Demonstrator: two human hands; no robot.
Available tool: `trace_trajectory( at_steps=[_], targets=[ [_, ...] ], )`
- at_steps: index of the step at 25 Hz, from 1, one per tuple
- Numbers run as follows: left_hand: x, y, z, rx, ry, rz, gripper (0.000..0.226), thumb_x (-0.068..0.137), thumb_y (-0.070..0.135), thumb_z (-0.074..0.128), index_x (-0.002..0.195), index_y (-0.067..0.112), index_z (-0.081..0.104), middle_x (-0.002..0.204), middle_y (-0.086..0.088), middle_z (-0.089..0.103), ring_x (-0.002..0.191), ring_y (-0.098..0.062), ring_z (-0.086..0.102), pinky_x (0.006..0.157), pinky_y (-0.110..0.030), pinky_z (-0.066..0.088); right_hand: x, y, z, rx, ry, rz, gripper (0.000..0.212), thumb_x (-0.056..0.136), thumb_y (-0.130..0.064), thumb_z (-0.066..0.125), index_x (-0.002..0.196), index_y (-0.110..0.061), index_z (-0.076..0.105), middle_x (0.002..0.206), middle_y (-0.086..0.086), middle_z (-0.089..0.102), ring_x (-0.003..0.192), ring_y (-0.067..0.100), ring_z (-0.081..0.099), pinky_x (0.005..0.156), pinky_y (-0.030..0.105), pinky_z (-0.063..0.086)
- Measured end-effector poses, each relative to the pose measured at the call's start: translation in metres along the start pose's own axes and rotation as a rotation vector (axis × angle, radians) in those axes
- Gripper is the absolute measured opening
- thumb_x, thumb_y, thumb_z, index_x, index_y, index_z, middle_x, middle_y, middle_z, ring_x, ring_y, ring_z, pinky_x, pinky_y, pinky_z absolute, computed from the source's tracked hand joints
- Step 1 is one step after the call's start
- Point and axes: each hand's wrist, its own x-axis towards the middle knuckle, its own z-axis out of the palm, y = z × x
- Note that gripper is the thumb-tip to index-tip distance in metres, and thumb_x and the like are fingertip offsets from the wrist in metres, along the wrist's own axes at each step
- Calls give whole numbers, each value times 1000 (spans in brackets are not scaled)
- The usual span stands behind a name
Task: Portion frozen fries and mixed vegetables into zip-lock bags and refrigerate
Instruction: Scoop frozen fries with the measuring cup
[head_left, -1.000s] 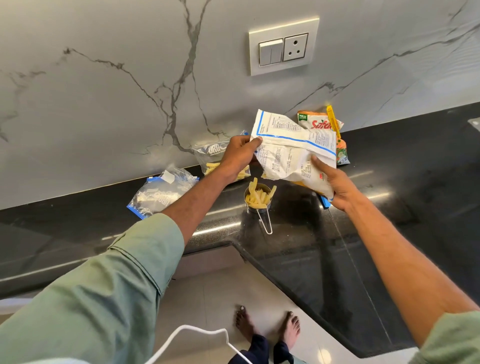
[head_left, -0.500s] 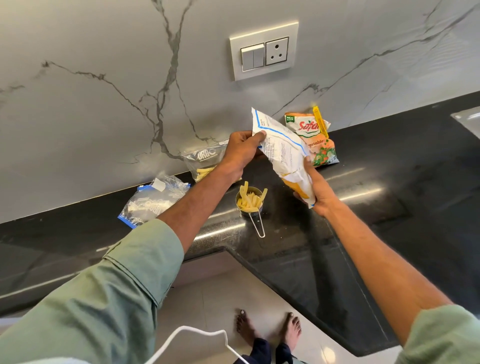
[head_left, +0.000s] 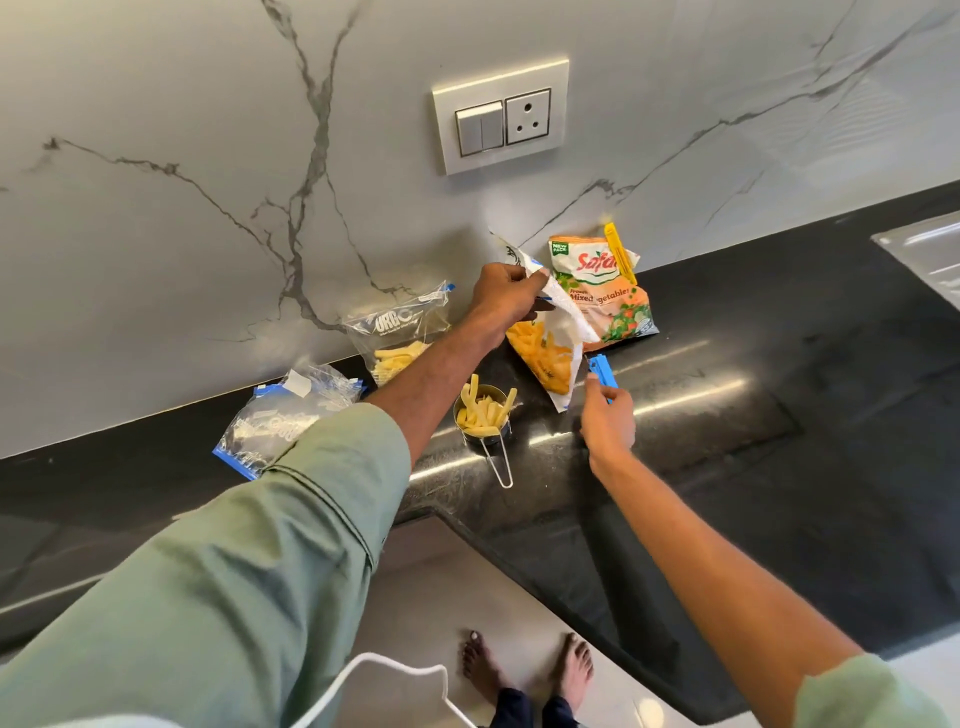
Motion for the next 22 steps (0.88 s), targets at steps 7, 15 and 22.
trace_trajectory(
  at_steps=[7, 15, 22],
  targets=[
    [-12, -32, -39, 262, 69, 241, 43, 106, 51, 45, 102, 16, 71, 82, 2, 77, 71, -15, 74, 69, -30, 60, -76, 15, 12, -267, -450, -32, 72, 95, -81, 37, 104, -17, 68, 80, 2, 78, 67, 17, 77, 55, 28, 59],
    [-28, -165, -220, 609, 793, -145, 65, 84, 52, 77, 127, 12, 47, 128, -16, 57, 118, -35, 56, 94, -46, 45, -85, 17, 37, -277, -695, -34, 24, 107, -32, 57, 113, -10, 64, 83, 6, 78, 59, 16, 68, 53, 26, 56],
    [-31, -197, -208, 1044, 469, -295, 109, 68, 86, 67, 146, 17, 36, 148, -21, 42, 137, -44, 43, 107, -59, 36, -71, 19, 36, -282, -633, -84, 20, 107, -31, 58, 111, -13, 67, 82, 6, 76, 58, 13, 63, 52, 24, 52]
  ],
)
